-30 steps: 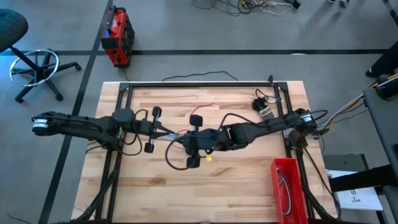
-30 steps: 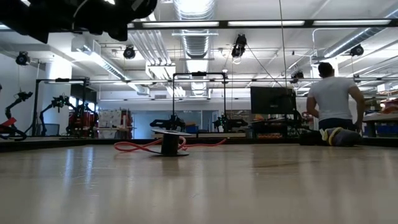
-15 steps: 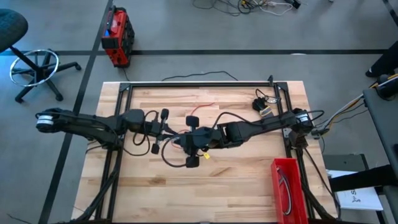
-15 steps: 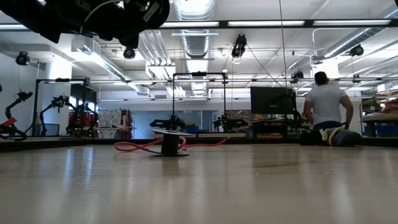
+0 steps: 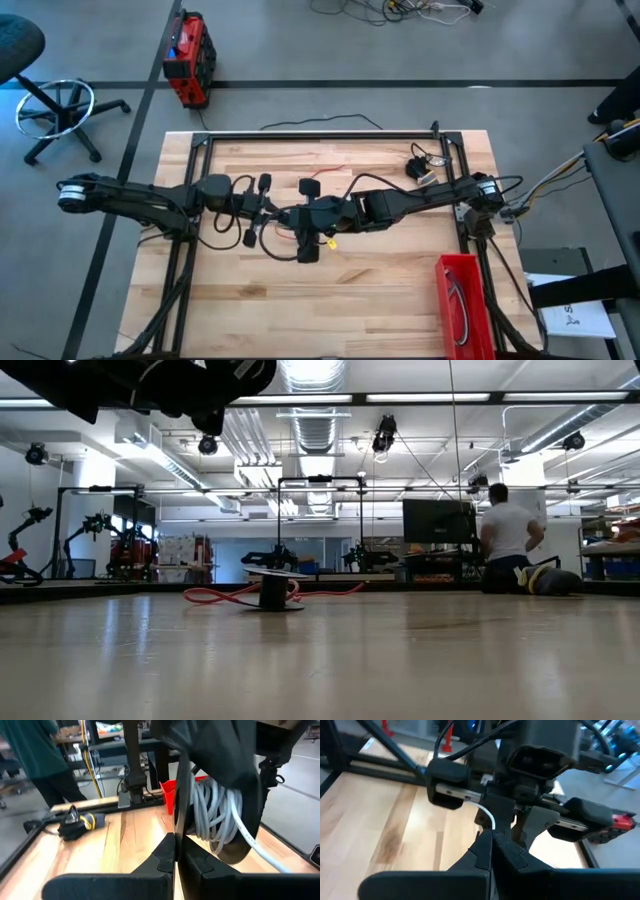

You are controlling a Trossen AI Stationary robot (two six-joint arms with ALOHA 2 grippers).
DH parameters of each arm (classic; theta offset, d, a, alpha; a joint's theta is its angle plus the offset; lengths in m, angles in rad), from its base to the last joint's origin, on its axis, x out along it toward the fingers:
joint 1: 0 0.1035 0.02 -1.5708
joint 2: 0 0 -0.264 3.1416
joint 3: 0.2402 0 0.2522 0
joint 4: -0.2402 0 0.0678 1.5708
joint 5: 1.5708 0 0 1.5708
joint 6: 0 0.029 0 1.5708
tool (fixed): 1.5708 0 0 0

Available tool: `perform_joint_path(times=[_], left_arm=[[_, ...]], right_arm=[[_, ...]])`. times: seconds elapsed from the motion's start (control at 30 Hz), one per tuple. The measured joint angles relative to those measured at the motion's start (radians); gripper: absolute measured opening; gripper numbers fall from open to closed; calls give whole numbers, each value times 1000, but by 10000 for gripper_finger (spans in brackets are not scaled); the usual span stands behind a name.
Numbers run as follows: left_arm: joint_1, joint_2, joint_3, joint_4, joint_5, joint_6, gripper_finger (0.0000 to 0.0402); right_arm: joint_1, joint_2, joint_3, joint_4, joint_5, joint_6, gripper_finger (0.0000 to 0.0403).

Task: Coil cords
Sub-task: Coil the white wire onto the spool

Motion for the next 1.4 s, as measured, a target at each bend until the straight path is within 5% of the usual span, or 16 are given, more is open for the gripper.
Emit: perform_joint_path(times=[0.57, 0.87, 1.4], left_arm=[[-7, 164, 84, -13, 26, -88, 0], [-7, 108, 50, 212, 37, -173, 0], [-20, 54, 44, 426, 122, -261, 0]], right_arm=[[-32, 13, 4, -82, -87, 26, 0], [59, -84, 51, -74, 102, -101, 0], [228, -121, -255, 606, 393, -236, 0]])
